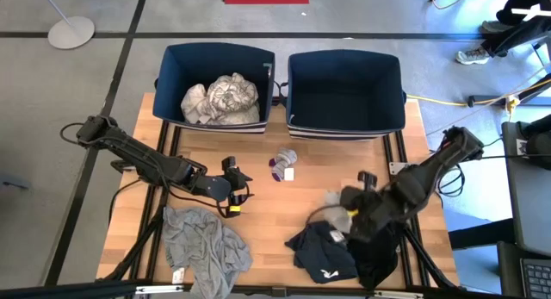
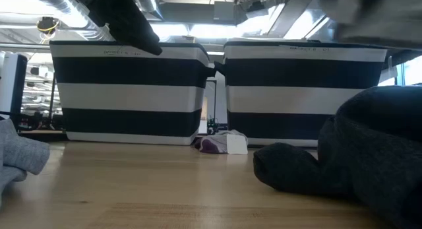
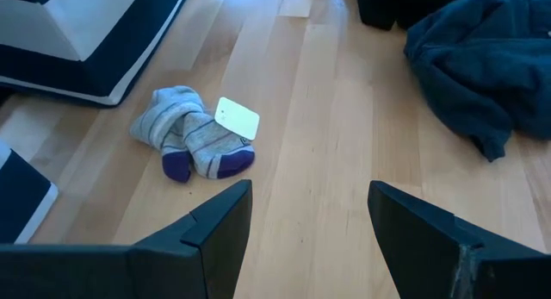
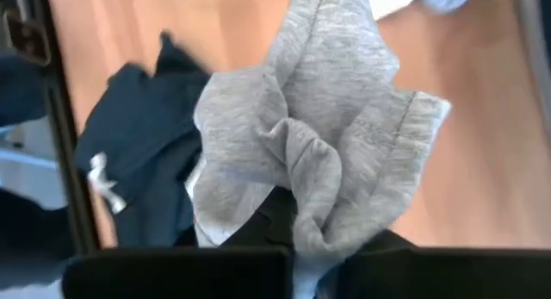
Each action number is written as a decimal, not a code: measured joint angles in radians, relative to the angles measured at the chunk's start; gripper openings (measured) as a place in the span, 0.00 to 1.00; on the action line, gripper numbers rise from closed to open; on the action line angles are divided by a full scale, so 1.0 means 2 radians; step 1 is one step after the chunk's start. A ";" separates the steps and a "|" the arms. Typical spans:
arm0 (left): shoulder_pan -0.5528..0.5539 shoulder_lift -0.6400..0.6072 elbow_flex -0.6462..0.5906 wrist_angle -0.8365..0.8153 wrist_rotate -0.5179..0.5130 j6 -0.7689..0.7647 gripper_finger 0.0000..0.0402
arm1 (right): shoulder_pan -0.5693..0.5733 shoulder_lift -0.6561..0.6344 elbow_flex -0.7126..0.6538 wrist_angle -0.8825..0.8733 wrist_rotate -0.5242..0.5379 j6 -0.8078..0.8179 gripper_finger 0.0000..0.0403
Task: Sort clothes
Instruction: Put the gray shorts into the left laundry organizer, then put the grey clothing into the left bin
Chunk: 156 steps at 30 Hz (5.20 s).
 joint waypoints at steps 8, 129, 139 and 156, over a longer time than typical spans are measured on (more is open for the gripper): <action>0.000 0.000 0.000 0.000 0.000 0.002 0.56 | -0.096 -0.050 0.000 0.007 0.050 -0.111 0.05; -0.346 -0.062 -0.063 -0.267 0.041 -0.454 0.56 | -0.105 0.326 0.144 0.511 -0.025 -0.319 0.60; -0.390 -0.047 -0.108 -0.215 0.126 -0.484 0.56 | -0.105 0.404 0.144 0.632 -0.058 -0.300 0.60; -0.394 0.032 -0.140 -0.130 0.048 -0.426 0.56 | -0.114 0.465 0.144 0.688 -0.032 -0.333 0.60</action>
